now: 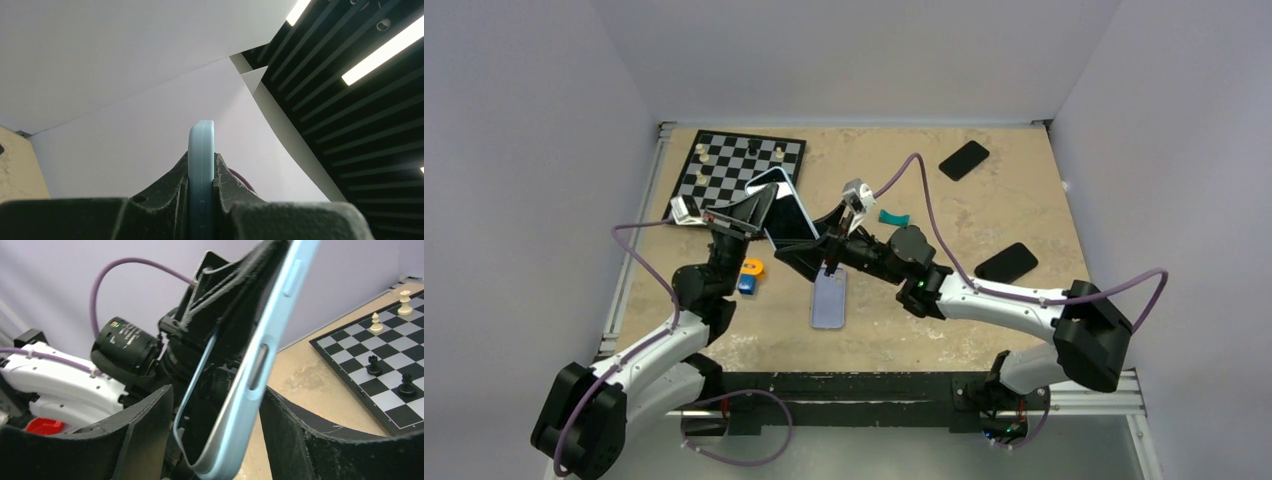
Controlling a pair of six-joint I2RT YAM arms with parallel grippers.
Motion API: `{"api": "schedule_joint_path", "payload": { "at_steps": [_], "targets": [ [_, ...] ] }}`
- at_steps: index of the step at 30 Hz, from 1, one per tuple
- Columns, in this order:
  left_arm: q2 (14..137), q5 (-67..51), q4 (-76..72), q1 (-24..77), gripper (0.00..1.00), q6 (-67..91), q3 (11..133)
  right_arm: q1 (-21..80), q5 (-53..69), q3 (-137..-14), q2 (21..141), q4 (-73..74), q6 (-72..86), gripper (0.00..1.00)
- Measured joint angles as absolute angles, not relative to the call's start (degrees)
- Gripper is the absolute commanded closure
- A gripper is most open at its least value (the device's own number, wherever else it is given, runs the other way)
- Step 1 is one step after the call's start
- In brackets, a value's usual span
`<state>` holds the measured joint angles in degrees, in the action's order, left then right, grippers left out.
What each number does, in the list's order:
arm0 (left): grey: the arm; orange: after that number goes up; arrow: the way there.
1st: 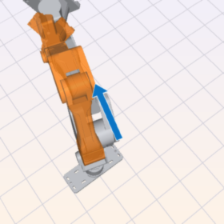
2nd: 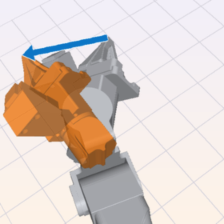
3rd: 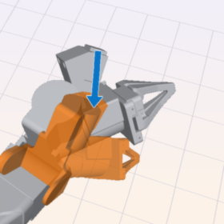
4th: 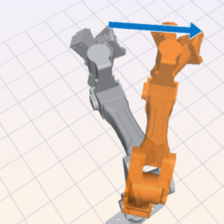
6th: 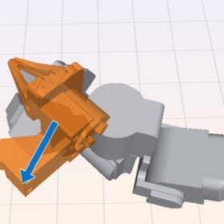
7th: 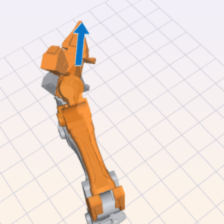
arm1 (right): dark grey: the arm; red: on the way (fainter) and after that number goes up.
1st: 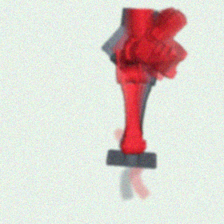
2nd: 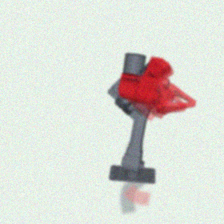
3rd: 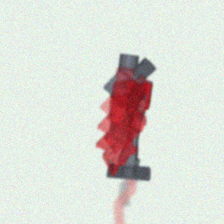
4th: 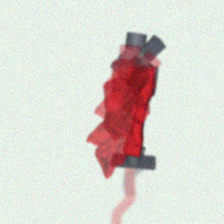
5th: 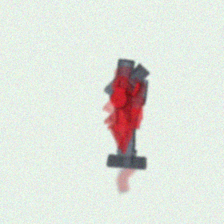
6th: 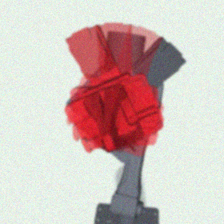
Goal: Take the phone out of the phone case
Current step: Remove the phone case from the phone.
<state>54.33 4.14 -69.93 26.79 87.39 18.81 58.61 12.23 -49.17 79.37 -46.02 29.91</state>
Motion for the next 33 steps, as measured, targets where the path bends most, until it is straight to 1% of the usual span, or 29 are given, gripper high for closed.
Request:
{"api": "schedule_joint_path", "payload": {
  "at_steps": [3,11,14,19,26,27,28,29,33],
  "targets": [
    [53.43,5.19,-70.32,26.81,1.0,85.62,18.81,58.85,10.15,-49.15,80.95,-48.25,31.0,0.41],
    [52.49,6.44,-71.05,26.81,1.0,81.38,18.81,60.4,8.38,-48.07,82.06,-53.76,33.54,0.38],
    [52.49,6.5,-71.09,26.83,1.0,80.09,18.81,60.88,8.4,-48.01,82.78,-54.57,33.74,0.4],
    [52.51,6.5,-71.16,26.81,1.0,78.41,18.94,61.43,8.43,-47.97,84.01,-55.24,34.15,0.48],
    [52.51,6.46,-71.53,26.83,1.0,78.04,19.4,61.6,8.43,-47.68,85.03,-56.27,35.42,0.8],
    [52.49,6.42,-71.79,26.83,1.0,78.24,19.4,61.82,8.45,-47.55,85.03,-56.88,35.83,0.86],
    [52.47,6.26,-72.23,26.89,1.0,78.78,19.42,62.04,8.45,-47.48,85.03,-57.47,36.47,0.97],
    [52.34,6.17,-72.62,27.05,1.0,79.31,19.46,62.22,8.49,-47.44,85.03,-57.98,37.04,1.0],
    [51.16,5.74,-73.43,27.09,1.0,81.14,19.51,62.85,7.99,-47.4,84.97,-59.18,37.06,1.0]
  ]
}}
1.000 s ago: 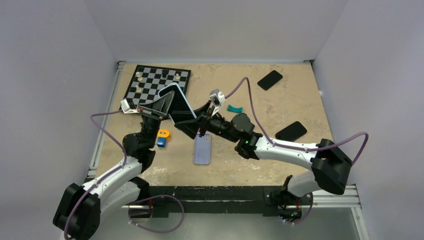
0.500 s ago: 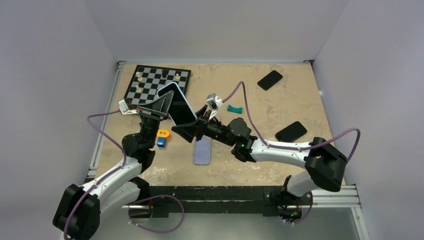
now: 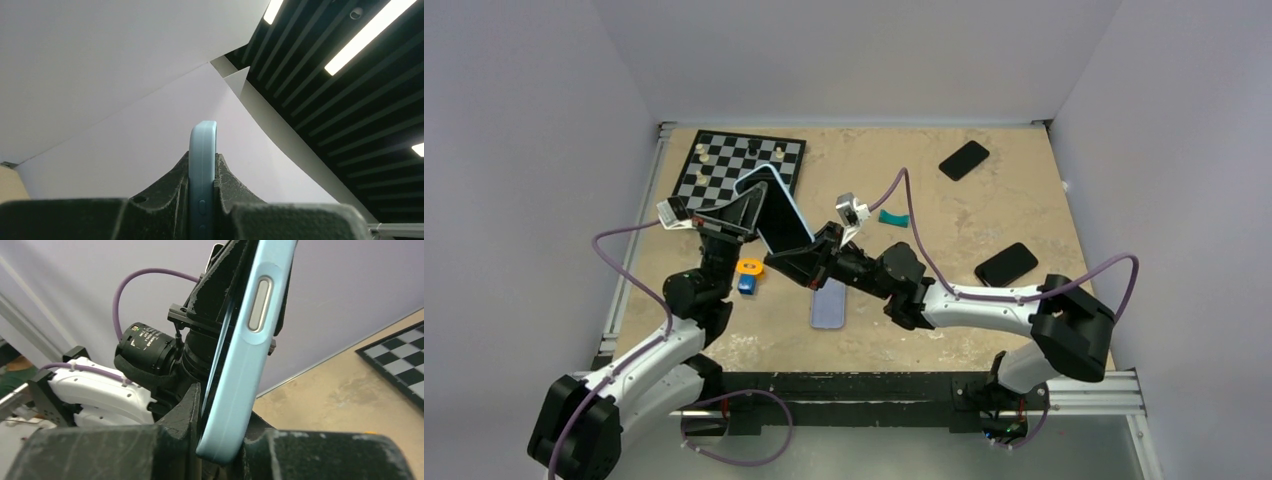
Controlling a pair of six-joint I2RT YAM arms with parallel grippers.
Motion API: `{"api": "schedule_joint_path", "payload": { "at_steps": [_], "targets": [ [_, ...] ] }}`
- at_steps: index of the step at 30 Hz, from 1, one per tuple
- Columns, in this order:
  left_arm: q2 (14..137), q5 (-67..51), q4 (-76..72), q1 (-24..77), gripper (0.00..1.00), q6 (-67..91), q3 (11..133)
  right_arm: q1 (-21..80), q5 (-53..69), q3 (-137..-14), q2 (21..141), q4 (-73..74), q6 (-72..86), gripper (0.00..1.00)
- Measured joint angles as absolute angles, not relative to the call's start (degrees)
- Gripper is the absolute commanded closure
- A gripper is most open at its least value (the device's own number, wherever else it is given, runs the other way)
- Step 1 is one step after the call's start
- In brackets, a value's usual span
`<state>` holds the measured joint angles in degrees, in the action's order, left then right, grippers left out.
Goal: Take the phone out of the phone case
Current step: Remove the phone case from the phone.
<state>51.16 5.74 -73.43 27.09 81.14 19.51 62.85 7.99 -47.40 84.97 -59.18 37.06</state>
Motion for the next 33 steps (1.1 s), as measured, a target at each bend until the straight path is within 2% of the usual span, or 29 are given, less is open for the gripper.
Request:
{"api": "schedule_joint_path", "payload": {
  "at_steps": [3,10,19,26,33],
  "targets": [
    [48.82,5.58,-68.4,27.09,1.0,85.21,19.49,63.88,6.55,-47.13,84.58,-59.07,32.95,1.0],
    [34.89,3.11,-42.92,27.46,1.0,92.86,20.14,67.99,4.47,-44.03,83.11,-60.99,18.94,1.0],
    [38.63,-0.34,-41.67,27.07,1.0,101.58,20.16,68.2,6.02,-43.4,82.85,-60.66,5.15,1.0],
    [33.95,3.81,-30.61,25.87,1.0,101.6,20.51,67.79,5.02,-43.4,83.31,-56.9,-10.74,1.0],
    [33.87,5.67,-29.23,25.85,1.0,101.6,20.53,67.81,4.19,-43.77,83.31,-55.0,-16.86,1.0]
  ]
}}
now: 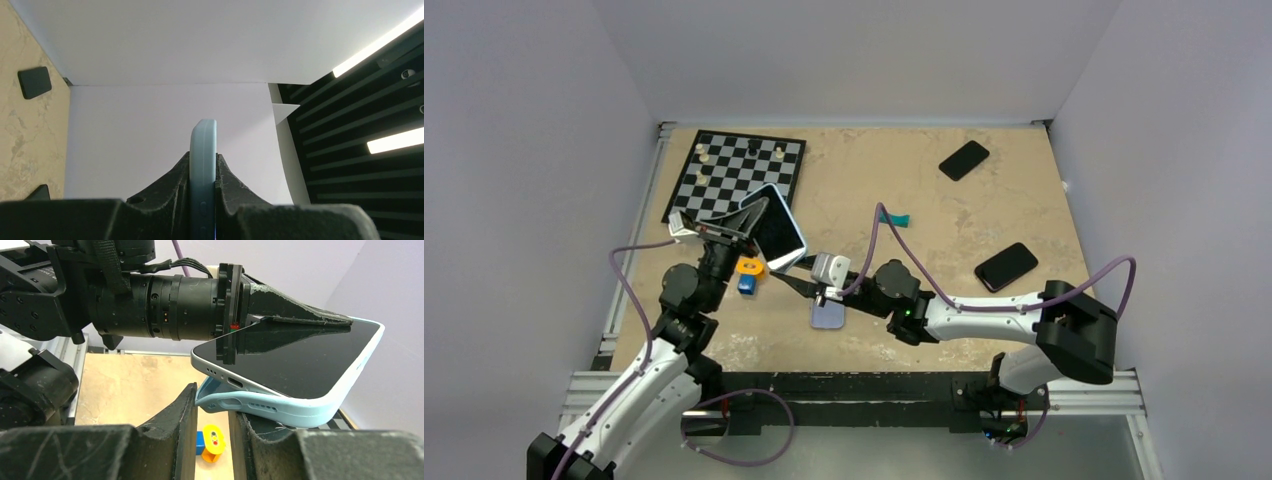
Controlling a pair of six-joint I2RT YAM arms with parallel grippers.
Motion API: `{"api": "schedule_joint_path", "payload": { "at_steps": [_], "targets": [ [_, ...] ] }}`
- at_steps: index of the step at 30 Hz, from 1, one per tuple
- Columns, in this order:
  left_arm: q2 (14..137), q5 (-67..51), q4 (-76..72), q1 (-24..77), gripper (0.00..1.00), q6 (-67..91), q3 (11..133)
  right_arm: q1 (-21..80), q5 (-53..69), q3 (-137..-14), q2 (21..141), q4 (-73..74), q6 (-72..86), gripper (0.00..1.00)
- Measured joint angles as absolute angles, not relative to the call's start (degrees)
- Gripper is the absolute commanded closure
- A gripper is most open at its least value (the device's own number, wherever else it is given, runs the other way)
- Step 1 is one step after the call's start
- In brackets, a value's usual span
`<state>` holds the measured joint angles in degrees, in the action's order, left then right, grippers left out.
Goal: Take the phone out of the phone case
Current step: Remove the phone case from the phone.
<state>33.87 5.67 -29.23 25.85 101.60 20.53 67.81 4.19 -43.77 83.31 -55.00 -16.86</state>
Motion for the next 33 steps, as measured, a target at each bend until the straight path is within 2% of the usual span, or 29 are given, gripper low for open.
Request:
{"api": "schedule_joint_path", "payload": {
  "at_steps": [6,12,13,14,17,18,21,27,33],
  "targets": [
    [35.83,5.28,-30.72,25.8,1.0,102.91,20.53,67.81,3.29,-43.2,83.29,-55.16,-18.24,1.0],
    [34.98,-3.7,-32.58,27.18,1.0,104.42,20.53,61.01,-7.29,-40.45,83.48,-54.0,-20.45,1.0],
    [34.96,-4.1,-32.97,27.14,1.0,104.4,20.53,60.36,-6.94,-40.21,83.24,-53.39,-19.35,0.96],
    [35.0,-4.45,-33.52,27.14,1.0,104.38,20.53,59.96,-6.28,-40.07,82.81,-52.34,-18.06,0.88],
    [35.59,-5.1,-35.48,27.14,1.0,103.13,20.53,59.7,-2.68,-40.07,79.96,-47.31,-11.99,0.52],
    [36.05,-5.39,-36.29,27.09,1.0,102.15,20.53,59.7,-0.97,-40.07,78.52,-45.28,-9.47,0.44],
    [37.63,-7.42,-37.93,26.26,1.0,97.71,20.64,59.07,4.95,-40.16,73.73,-38.22,-1.52,0.35],
    [40.58,-12.19,-36.05,24.47,1.0,86.41,24.6,53.41,21.21,-40.05,64.79,-27.35,13.34,0.36],
    [42.06,-15.7,-35.88,24.43,1.0,80.25,27.73,51.37,35.86,-39.94,64.47,-30.55,26.04,0.43]
  ]
}}
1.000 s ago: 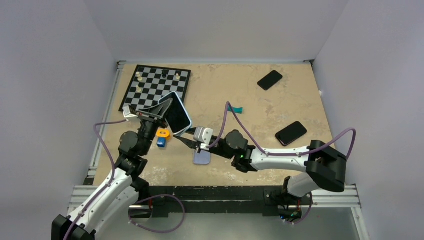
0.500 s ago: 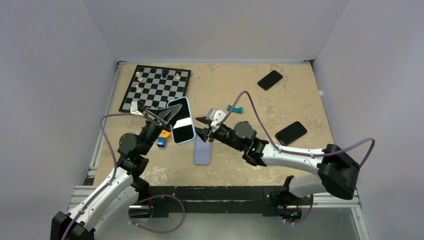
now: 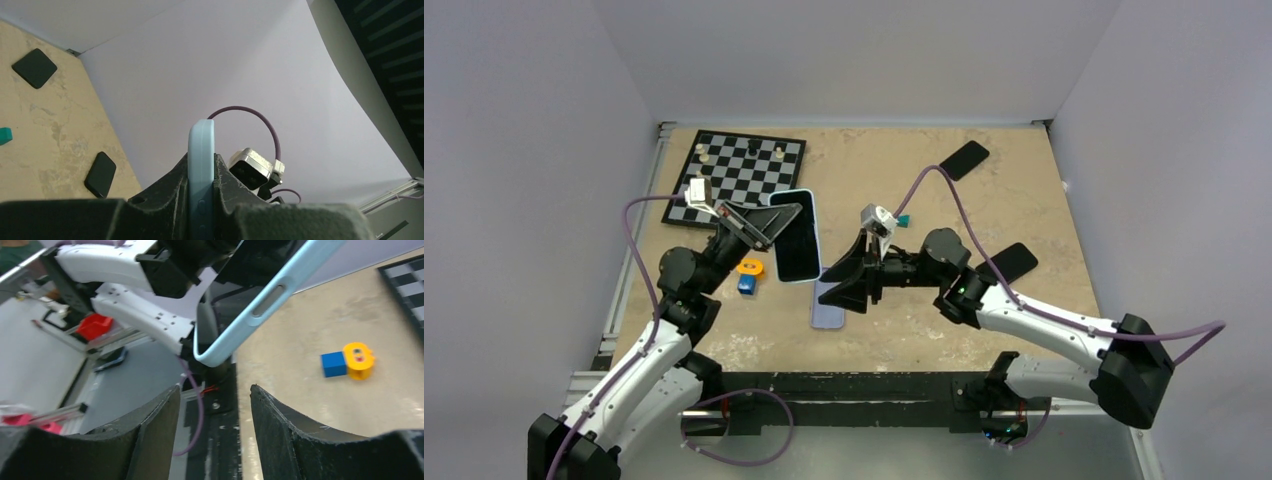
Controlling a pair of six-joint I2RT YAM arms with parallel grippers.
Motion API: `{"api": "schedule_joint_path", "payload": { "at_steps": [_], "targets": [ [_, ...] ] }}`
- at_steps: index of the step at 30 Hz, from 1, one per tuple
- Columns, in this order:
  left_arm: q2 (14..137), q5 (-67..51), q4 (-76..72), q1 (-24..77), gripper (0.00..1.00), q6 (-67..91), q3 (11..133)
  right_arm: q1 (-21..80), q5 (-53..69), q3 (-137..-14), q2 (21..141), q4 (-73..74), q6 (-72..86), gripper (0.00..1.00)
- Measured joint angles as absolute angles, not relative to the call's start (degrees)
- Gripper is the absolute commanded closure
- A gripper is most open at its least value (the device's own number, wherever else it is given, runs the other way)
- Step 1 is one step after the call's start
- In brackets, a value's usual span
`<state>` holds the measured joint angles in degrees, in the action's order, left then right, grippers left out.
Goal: Take the phone out of the phone case
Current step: Remove the phone case from the phone.
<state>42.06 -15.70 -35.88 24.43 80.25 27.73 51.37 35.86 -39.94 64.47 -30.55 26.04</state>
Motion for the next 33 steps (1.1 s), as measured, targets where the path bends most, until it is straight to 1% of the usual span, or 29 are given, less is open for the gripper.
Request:
{"api": "schedule_joint_path", "payload": {
  "at_steps": [4,8,10,12,14,20,21,23,26,29,33],
  "targets": [
    [42.39,-16.82,-35.03,24.43,1.0,78.48,27.92,51.42,41.36,-40.07,66.89,-34.39,31.59,0.44],
    [42.3,-17.61,-33.82,24.43,1.0,77.41,28.21,51.42,43.7,-40.49,67.79,-37.41,35.16,0.49],
    [42.06,-17.87,-33.52,24.43,1.0,77.23,28.47,51.42,44.12,-41.23,68.2,-38.28,36.27,0.53],
    [41.58,-17.82,-33.56,24.43,1.0,77.32,28.64,51.42,44.42,-42.39,68.9,-38.3,37.04,0.6],
    [41.01,-17.8,-33.74,24.27,1.0,77.34,28.8,51.42,44.62,-43.83,70.37,-38.48,37.69,0.65],
    [40.34,-18.26,-33.63,24.27,1.0,77.3,28.84,51.42,44.62,-46.72,75.13,-40.49,39.57,0.67],
    [40.32,-18.26,-33.56,24.27,1.0,77.3,28.84,51.42,44.6,-47.0,75.59,-40.97,39.97,0.7],
    [40.21,-18.24,-33.54,24.27,1.0,77.32,28.84,51.42,44.66,-47.16,76.01,-41.63,40.6,0.79],
    [39.83,-18.39,-34.15,24.27,1.0,77.34,28.86,51.44,44.71,-47.16,76.18,-41.32,41.47,1.0],
    [39.27,-19.27,-35.59,24.21,1.0,77.71,28.86,51.81,44.47,-47.11,76.2,-40.91,41.04,1.0],
    [39.18,-20.95,-35.14,24.05,1.0,83.09,28.86,54.68,39.29,-44.03,73.95,-44.86,32.16,1.0]
  ]
}}
